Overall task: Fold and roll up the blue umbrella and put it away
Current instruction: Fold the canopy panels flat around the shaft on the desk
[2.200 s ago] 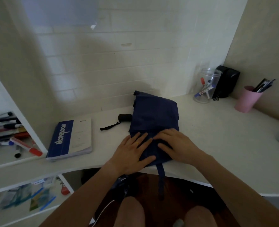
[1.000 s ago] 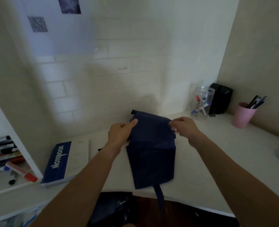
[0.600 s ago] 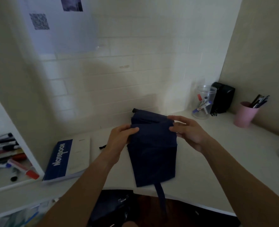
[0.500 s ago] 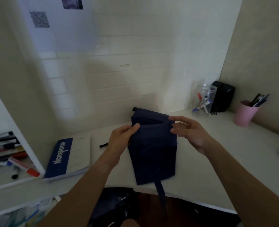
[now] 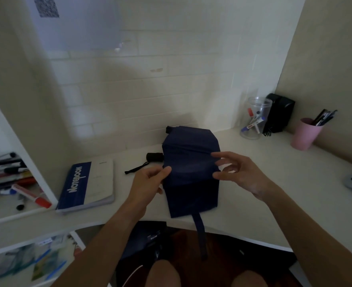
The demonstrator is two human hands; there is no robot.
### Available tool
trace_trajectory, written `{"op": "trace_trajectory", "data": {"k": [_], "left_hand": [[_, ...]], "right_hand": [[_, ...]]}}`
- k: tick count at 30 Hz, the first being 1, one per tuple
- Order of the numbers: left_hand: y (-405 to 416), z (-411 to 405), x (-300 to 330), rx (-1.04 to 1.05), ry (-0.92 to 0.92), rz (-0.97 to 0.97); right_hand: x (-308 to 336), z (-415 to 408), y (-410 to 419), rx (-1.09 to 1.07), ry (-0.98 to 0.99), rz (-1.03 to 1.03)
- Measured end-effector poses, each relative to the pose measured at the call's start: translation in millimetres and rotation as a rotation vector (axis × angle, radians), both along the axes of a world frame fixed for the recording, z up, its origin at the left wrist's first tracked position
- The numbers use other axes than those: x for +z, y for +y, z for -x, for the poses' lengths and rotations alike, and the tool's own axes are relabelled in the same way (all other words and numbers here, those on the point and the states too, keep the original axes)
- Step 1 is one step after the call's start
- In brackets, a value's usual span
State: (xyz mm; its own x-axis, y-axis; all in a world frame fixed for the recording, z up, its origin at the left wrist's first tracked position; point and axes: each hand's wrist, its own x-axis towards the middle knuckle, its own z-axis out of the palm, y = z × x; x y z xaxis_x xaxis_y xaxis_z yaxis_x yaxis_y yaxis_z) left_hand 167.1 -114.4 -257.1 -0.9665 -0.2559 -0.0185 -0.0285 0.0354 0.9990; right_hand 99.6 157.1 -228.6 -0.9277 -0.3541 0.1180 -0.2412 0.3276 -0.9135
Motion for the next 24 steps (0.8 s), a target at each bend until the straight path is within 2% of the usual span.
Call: {"op": "trace_trajectory", "data": {"k": [2, 5, 8, 11, 14, 21, 24], "left_hand": [[2, -2, -1, 0.005, -0.029, -0.073], [3, -5, -5, -0.01, -0.048, -0.14], [4, -10, -11, 0.01, -0.039, -0.095], [4, -15, -17, 0.037, -0.038, -0.04], [6, -19, -21, 0.012, -0.055, -0.066], [9, -27, -22, 0.03, -0.054, -0.089], [8, -27, -22, 0.031, -0.065, -0.078]], "right_hand": [[-4, -2, -2, -0.011, 0.093, -0.126], [-16, -8, -3, -0.058, 0.338, -0.259], [-26, -17, -3, -0.086, 0.557, -0.32], [-36, -25, -3, -0.132, 0.646, -0.363], [-45, -32, -5, -0.167, 0.592, -0.299], [-54, -33, -11, -0.245, 0.267, -0.038], [-56, -34, -11, -0.215, 0.246, 0.044]]}}
